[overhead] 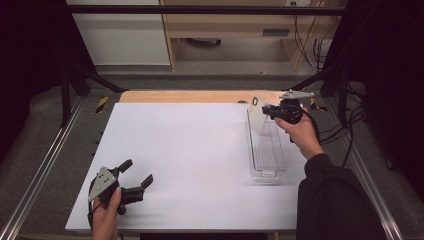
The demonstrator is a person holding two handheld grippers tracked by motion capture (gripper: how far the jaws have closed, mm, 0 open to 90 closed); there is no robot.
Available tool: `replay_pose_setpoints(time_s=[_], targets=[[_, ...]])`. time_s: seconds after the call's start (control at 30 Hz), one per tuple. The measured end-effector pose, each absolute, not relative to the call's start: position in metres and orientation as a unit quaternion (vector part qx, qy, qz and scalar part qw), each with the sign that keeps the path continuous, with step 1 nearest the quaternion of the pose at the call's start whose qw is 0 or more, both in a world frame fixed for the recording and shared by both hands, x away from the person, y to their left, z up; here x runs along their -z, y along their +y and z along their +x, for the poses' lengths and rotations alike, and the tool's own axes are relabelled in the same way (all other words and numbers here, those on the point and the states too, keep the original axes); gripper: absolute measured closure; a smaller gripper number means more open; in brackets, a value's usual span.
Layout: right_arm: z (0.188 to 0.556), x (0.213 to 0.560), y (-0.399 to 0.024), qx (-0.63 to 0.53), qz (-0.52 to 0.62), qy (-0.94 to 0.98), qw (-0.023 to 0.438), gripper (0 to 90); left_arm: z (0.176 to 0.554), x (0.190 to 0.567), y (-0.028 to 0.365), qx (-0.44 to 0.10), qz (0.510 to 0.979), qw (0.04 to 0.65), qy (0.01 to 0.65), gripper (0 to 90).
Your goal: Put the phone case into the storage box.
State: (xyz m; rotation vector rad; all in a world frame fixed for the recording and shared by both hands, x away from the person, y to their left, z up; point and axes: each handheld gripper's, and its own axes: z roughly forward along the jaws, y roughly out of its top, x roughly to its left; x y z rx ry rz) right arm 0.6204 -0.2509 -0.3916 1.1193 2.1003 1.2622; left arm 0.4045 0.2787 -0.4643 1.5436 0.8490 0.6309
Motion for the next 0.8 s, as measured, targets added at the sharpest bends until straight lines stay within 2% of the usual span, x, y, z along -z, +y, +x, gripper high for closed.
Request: replay_pose_setpoints(time_s=[0.13,0.33,0.5,0.8], targets=[[0.619,0.393,-0.248,-0.44,0.413,0.764,0.226,72.2,0.405,0.464,0.278,-0.274,0.669,0.588,0.363,4.7],[0.614,0.39,-0.246,-0.419,0.426,0.767,0.234,77.5,0.404,0.464,0.276,-0.275,0.67,0.586,0.363,4.7],[0.614,0.389,-0.244,-0.406,0.435,0.766,0.242,77.5,0.404,0.464,0.276,-0.275,0.67,0.586,0.363,4.7],[0.623,0.388,-0.237,-0.39,0.447,0.758,0.273,71.8,0.405,0.464,0.276,-0.274,0.668,0.587,0.364,4.7]])
